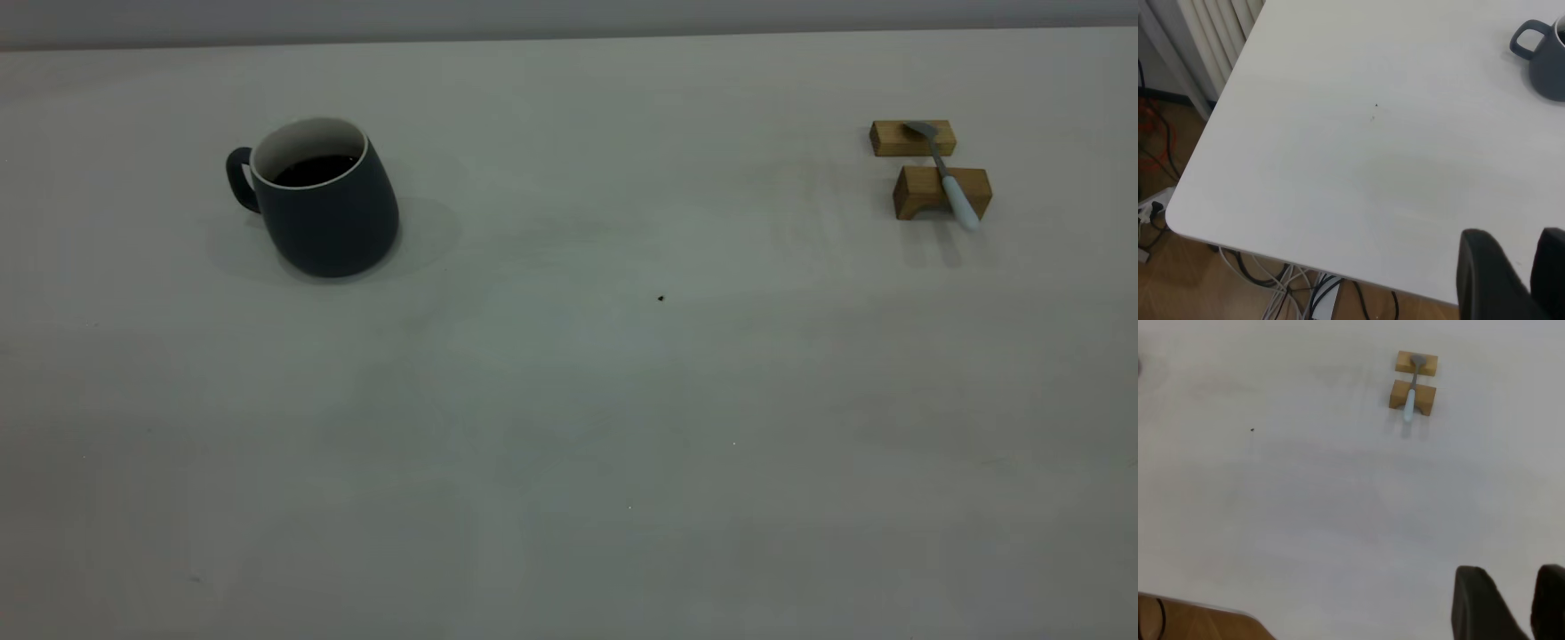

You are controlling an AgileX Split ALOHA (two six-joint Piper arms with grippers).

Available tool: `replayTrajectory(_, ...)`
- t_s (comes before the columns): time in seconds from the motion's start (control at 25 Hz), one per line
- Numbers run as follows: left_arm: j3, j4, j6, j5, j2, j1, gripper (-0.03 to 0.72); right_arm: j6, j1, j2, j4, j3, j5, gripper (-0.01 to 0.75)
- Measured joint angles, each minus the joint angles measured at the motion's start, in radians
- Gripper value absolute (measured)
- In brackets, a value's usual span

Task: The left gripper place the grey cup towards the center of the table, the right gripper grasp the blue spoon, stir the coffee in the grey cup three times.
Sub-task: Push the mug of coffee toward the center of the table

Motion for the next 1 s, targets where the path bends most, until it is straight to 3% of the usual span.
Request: replayTrajectory(1.0, 0.0, 0.0, 0.0, 0.0, 0.0, -0.025, 0.242, 0.0, 0.0, 0.0, 0.0, 0.0, 0.0, 0.24)
